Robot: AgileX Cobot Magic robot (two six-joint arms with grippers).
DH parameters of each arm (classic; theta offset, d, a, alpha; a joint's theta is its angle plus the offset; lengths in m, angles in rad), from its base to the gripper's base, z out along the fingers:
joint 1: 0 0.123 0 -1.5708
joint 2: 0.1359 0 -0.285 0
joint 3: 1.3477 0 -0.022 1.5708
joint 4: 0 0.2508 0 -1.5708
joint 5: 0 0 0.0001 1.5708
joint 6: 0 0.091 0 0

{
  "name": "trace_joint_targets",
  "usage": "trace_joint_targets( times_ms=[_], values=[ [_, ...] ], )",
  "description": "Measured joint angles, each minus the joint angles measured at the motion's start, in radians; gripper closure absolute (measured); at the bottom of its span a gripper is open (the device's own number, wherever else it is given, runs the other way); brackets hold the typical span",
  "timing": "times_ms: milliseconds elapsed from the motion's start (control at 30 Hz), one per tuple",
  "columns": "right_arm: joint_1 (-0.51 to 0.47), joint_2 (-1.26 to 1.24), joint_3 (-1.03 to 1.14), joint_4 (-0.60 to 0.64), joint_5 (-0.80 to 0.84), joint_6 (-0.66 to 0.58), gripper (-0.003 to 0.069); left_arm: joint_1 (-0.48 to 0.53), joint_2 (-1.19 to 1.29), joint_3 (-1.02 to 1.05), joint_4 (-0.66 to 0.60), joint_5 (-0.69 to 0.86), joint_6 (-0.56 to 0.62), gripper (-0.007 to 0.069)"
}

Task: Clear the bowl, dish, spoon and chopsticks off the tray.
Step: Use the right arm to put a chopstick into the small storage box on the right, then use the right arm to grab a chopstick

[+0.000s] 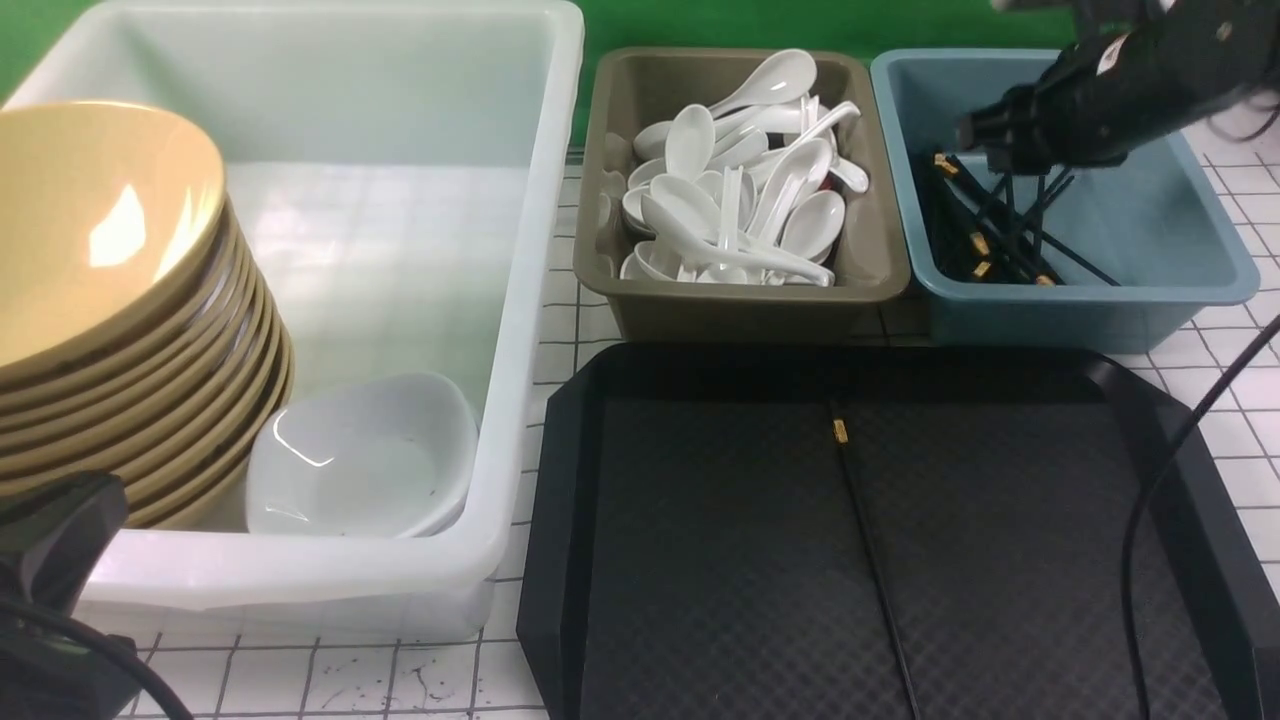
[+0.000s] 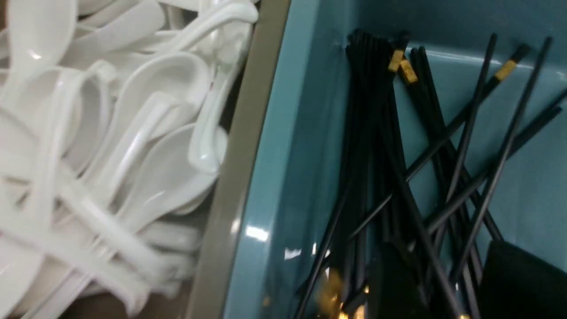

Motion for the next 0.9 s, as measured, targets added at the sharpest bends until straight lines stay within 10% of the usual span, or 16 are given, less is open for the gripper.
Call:
trace_joint_targets(
  times_ms=[300,533,900],
  values=[
    [0.307,-0.180,0.402,0.014,0.127,-0.007,0.0316,0.000,0.000,0.011,-0.006,-0.036,0.000,0.0636],
    [0.343,-0.045,0.478,0.012,0.031,0.056,0.0328,0.000,0.000,0.012,-0.026,-0.035,0.000,0.0636],
    [0.365,-0.018,0.468,-0.012,-0.003,-0.012,0.0566,0.000,0.000,0.013,-0.031,-0.035,0.000,0.0636]
  ],
)
